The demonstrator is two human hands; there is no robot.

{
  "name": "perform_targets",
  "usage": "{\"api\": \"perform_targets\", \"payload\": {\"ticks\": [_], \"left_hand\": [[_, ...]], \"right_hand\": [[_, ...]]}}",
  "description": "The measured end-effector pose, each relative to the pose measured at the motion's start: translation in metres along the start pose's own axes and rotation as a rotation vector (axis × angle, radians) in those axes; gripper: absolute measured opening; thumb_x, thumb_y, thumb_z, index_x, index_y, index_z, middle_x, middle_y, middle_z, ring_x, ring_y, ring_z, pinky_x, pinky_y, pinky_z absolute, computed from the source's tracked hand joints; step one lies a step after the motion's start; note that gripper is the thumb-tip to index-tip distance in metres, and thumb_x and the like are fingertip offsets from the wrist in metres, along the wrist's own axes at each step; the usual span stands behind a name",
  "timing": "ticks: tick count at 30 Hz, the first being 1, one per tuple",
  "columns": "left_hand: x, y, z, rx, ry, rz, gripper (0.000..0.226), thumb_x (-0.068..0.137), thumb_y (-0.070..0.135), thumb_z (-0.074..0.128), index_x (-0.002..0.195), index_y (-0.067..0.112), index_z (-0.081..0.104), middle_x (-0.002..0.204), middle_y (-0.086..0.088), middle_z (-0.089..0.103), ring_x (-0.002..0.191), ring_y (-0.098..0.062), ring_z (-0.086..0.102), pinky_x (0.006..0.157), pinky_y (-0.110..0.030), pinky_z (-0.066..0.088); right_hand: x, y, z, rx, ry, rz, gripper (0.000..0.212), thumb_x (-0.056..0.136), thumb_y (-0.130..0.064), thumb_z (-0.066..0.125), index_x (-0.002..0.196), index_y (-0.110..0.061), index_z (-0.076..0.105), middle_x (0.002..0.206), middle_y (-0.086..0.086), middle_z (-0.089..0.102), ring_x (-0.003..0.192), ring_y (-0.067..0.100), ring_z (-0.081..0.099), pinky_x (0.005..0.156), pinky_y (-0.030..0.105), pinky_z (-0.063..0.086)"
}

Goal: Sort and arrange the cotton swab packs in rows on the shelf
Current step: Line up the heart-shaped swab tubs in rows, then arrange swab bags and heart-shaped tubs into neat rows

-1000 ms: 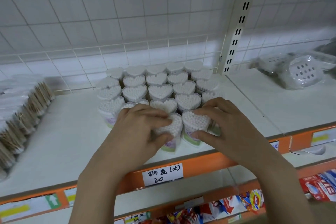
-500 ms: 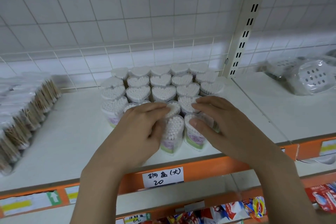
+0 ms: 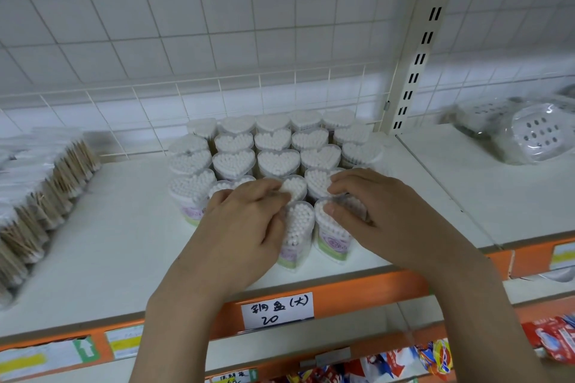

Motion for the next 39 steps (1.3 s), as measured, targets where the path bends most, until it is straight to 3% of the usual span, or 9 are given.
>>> {"api": "perform_targets", "payload": {"ticks": [2, 7, 13, 16, 20, 25, 29, 36, 39], "left_hand": [[0.000, 0.001, 0.000, 0.008, -0.002, -0.008, 0.061, 0.084, 0.042, 0.014, 0.124, 0.026, 0.057, 0.136, 0.012, 0.047, 0.124, -0.007, 0.041, 0.097, -0.030, 0.028], [-0.001, 0.001, 0.001, 0.020, -0.009, -0.007, 0.059, 0.085, 0.042, 0.015, 0.126, 0.028, 0.055, 0.137, 0.011, 0.045, 0.125, -0.008, 0.039, 0.097, -0.029, 0.025], [0.001, -0.001, -0.006, -0.079, 0.018, 0.027, 0.049, 0.087, 0.033, 0.027, 0.123, 0.021, 0.059, 0.129, 0.009, 0.053, 0.120, -0.011, 0.047, 0.099, -0.034, 0.034], [-0.001, -0.009, -0.016, -0.145, 0.045, 0.045, 0.056, 0.083, 0.034, 0.024, 0.121, 0.016, 0.061, 0.127, 0.005, 0.056, 0.117, -0.015, 0.052, 0.096, -0.043, 0.041], [-0.007, -0.033, -0.034, -0.156, 0.110, -0.015, 0.046, 0.080, 0.020, 0.036, 0.116, 0.013, 0.064, 0.118, 0.002, 0.060, 0.107, -0.021, 0.057, 0.090, -0.043, 0.045], [-0.023, -0.068, -0.052, -0.129, 0.147, -0.086, 0.046, 0.079, 0.019, 0.036, 0.115, 0.014, 0.064, 0.118, 0.002, 0.061, 0.109, -0.021, 0.056, 0.091, -0.039, 0.045], [-0.035, -0.096, -0.060, -0.143, 0.171, -0.144, 0.032, 0.087, 0.009, 0.045, 0.113, 0.012, 0.065, 0.117, 0.001, 0.060, 0.106, -0.023, 0.057, 0.083, -0.040, 0.047], [-0.045, -0.122, -0.070, -0.159, 0.150, -0.164, 0.031, 0.088, 0.004, 0.049, 0.113, 0.012, 0.065, 0.119, 0.000, 0.060, 0.109, -0.022, 0.056, 0.086, -0.042, 0.047], [-0.047, -0.127, -0.069, -0.165, 0.129, -0.159, 0.030, 0.088, 0.005, 0.051, 0.114, 0.012, 0.064, 0.121, 0.001, 0.059, 0.107, -0.021, 0.056, 0.086, -0.041, 0.046]], "right_hand": [[0.001, 0.000, -0.001, 0.015, -0.006, 0.007, 0.041, 0.086, -0.048, 0.045, 0.108, -0.017, 0.062, 0.116, -0.009, 0.060, 0.109, 0.010, 0.053, 0.088, 0.031, 0.045], [0.003, 0.001, -0.005, 0.029, -0.012, 0.032, 0.041, 0.083, -0.055, 0.038, 0.085, -0.019, 0.058, 0.098, -0.005, 0.062, 0.101, 0.014, 0.058, 0.080, 0.035, 0.047], [0.003, -0.008, -0.003, 0.027, 0.009, 0.044, 0.043, 0.085, -0.052, 0.041, 0.100, -0.018, 0.063, 0.102, -0.007, 0.063, 0.096, 0.012, 0.058, 0.081, 0.033, 0.046], [0.005, -0.019, -0.001, 0.055, 0.060, 0.044, 0.039, 0.087, -0.044, 0.043, 0.102, -0.015, 0.065, 0.106, -0.005, 0.064, 0.098, 0.013, 0.058, 0.084, 0.035, 0.047], [0.013, -0.040, 0.002, 0.068, 0.077, 0.012, 0.035, 0.088, -0.039, 0.045, 0.101, -0.012, 0.065, 0.105, -0.003, 0.064, 0.096, 0.015, 0.059, 0.082, 0.037, 0.048], [0.028, -0.070, 0.014, 0.026, 0.035, -0.055, 0.031, 0.090, -0.039, 0.050, 0.110, -0.019, 0.062, 0.112, -0.012, 0.060, 0.089, 0.000, 0.050, 0.081, 0.019, 0.039], [0.039, -0.092, 0.027, 0.044, -0.010, -0.087, 0.031, 0.089, -0.039, 0.054, 0.113, -0.021, 0.061, 0.113, -0.012, 0.059, 0.105, 0.006, 0.052, 0.087, 0.022, 0.040], [0.049, -0.117, 0.039, 0.051, -0.069, -0.133, 0.036, 0.079, -0.051, 0.061, 0.108, -0.030, 0.061, 0.111, -0.023, 0.052, 0.097, -0.008, 0.045, 0.085, 0.014, 0.037], [0.045, -0.121, 0.041, 0.015, -0.144, -0.162, 0.043, 0.071, -0.058, 0.065, 0.105, -0.033, 0.062, 0.105, -0.021, 0.054, 0.103, -0.005, 0.042, 0.089, 0.013, 0.032]]}}
Point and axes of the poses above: each hand's wrist, its own x-axis towards the middle knuckle, its own z-axis out of the palm, y = z × x, the point moved 1 cm from there along x, towards the middle knuckle
